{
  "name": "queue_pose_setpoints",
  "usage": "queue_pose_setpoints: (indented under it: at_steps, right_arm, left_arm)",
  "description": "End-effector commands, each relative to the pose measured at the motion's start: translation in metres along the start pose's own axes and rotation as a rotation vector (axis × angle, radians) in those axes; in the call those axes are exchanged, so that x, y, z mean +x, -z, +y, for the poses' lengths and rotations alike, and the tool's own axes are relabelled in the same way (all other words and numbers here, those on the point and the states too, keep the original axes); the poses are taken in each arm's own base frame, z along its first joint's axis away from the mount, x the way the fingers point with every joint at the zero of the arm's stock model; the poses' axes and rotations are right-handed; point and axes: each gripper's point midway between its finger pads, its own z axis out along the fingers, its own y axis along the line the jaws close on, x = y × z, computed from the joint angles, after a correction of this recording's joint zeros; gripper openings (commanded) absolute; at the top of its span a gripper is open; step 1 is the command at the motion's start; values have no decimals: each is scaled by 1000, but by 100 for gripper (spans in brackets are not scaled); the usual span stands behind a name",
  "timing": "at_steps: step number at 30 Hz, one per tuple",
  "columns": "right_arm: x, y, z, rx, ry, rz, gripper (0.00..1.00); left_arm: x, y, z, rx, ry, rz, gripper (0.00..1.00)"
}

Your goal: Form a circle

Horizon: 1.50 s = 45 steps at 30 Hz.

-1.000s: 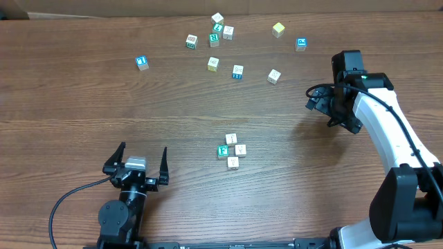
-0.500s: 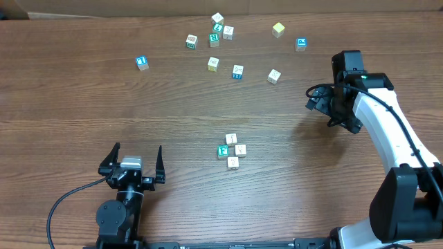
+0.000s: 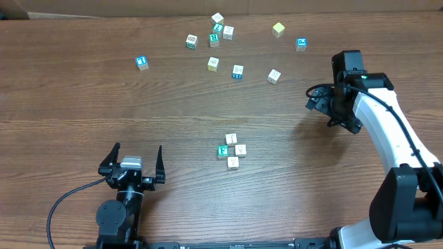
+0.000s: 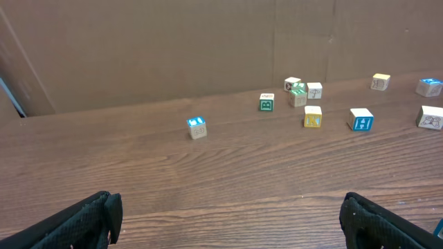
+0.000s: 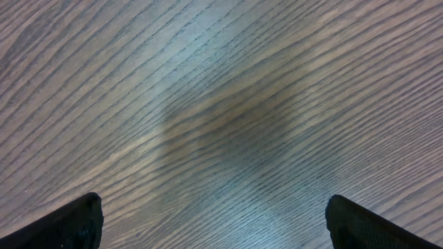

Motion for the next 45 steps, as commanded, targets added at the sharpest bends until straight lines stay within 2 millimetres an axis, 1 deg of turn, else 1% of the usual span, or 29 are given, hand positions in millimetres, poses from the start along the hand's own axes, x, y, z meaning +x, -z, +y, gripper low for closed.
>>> queue_pose_setpoints:
  at_steps: [1, 9, 13, 15, 17, 22, 25, 28, 29, 31, 34, 37, 41, 45]
  right_arm:
    - [-7, 8, 0, -8, -9, -32, 100]
    - [-7, 7, 0, -6, -8, -29, 100]
    - [-10, 18, 0, -24, -12, -56, 100]
    - [-12, 31, 0, -45, -18, -88, 100]
    - [-16, 49, -1, -76, -25, -133, 100]
    - [-21, 102, -6, -166, -46, -266, 100]
    - [-20, 131, -11, -213, -57, -337, 100]
    - [-16, 146, -16, -240, -63, -377, 100]
    - [-14, 149, -17, -245, -64, -384, 100]
    - [-9, 150, -21, -248, -65, -389, 100]
    - [-1, 141, -25, -236, -62, -371, 100]
    - [11, 122, -29, -206, -55, -327, 100]
    - [31, 91, -39, -154, -43, -250, 100]
    - [49, 71, -47, -118, -35, -195, 100]
  left_arm:
    - [-1, 0, 1, -3, -22, -10, 100]
    - [-1, 0, 1, -3, -22, -10, 100]
    - [-1, 0, 1, -3, -22, -10, 100]
    - [-1, 0, 1, -3, -22, -10, 100]
    - [-1, 0, 1, -3, -22, -10, 100]
    - [-1, 0, 1, -3, -22, -10, 100]
    - [-1, 0, 1, -3, -22, -10, 100]
    - [-1, 0, 1, -3, -22, -10, 100]
    - [-1, 0, 1, -3, -22, -10, 100]
    - [-1, 0, 1, -3, -22, -10, 100]
    - [-1, 0, 1, -3, -22, -10, 100]
    - [-1, 0, 1, -3, -22, -10, 100]
    - [-1, 0, 1, -3, -22, -10, 100]
    - [-1, 0, 1, -3, -22, -10, 100]
